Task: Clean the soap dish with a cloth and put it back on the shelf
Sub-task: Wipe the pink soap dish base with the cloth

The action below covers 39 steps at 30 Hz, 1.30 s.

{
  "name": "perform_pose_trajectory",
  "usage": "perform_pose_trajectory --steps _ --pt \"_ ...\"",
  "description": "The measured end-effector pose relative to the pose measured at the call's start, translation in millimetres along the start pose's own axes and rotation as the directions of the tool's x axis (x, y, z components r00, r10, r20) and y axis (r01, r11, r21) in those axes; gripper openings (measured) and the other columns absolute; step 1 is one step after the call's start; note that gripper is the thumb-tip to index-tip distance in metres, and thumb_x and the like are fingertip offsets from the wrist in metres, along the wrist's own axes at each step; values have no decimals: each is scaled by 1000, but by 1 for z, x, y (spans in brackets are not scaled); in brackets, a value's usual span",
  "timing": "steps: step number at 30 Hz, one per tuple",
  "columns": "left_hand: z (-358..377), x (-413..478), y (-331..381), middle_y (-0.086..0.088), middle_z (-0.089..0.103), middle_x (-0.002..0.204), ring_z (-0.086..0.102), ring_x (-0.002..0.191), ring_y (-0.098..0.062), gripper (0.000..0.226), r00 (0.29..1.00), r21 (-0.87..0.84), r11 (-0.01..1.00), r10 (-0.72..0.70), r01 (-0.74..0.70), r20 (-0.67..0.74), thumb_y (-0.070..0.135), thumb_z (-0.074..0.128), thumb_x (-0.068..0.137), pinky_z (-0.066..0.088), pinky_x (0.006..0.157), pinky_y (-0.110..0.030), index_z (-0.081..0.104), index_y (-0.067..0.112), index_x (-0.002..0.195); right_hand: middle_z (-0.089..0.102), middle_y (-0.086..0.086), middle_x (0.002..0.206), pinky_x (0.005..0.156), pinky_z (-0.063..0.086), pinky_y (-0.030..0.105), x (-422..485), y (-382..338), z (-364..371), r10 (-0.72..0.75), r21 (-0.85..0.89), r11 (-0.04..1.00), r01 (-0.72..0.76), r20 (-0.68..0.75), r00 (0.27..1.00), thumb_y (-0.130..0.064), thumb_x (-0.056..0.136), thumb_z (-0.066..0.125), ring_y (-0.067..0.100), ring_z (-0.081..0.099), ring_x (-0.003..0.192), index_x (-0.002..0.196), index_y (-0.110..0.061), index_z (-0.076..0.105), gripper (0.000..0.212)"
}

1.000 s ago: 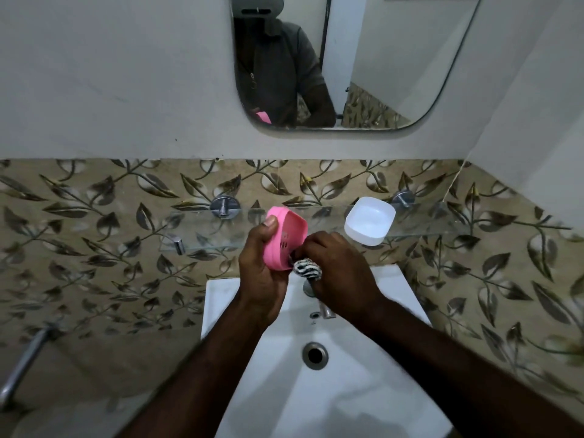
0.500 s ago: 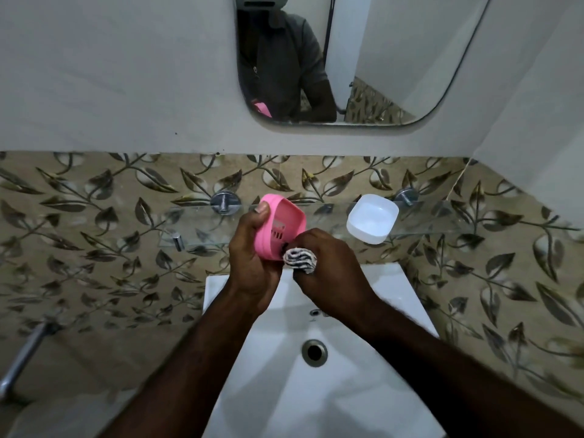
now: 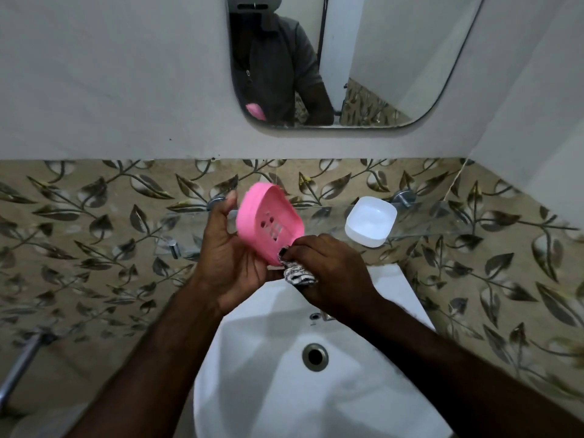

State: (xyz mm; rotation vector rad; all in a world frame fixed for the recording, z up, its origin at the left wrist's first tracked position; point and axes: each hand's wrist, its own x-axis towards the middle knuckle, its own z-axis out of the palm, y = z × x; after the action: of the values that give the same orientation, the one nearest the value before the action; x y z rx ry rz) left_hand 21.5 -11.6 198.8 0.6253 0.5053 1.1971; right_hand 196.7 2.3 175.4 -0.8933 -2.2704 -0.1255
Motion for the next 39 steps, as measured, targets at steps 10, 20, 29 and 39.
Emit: perform_pose_trajectory --steps 10,20,29,39 --pt "7 6 -21 -16 72 91 69 81 -27 80 935 242 936 303 -256 -184 77 75 47 58 71 -36 75 14 97 63 0 100 66 54 37 6 -46 -1 189 348 916 -199 65 980 -20 76 70 21 63 82 99 -23 67 24" --pt "13 11 -20 -14 69 81 66 75 -28 48 920 193 955 273 -225 -282 59 57 78 54 73 -39 76 16 88 60 -5 105 65 56 42 16 -41 -2 338 389 830 -400 221 915 -20 71 66 20 65 82 91 -26 71 22" --pt "4 12 -22 -10 66 82 65 72 -22 54 954 103 985 162 -140 -252 54 55 79 54 59 -30 67 10 107 63 6 93 57 49 37 2 -20 -1 108 -176 981 -76 182 977 -12 74 72 31 60 77 102 -23 71 30" --pt "-4 12 -23 -10 63 85 62 74 -23 60 963 -57 997 34 -51 -266 60 57 77 52 65 -30 64 10 110 60 6 87 56 43 33 9 -22 -6 57 -175 985 -13 252 966 -10 74 66 30 58 75 97 -22 73 27"
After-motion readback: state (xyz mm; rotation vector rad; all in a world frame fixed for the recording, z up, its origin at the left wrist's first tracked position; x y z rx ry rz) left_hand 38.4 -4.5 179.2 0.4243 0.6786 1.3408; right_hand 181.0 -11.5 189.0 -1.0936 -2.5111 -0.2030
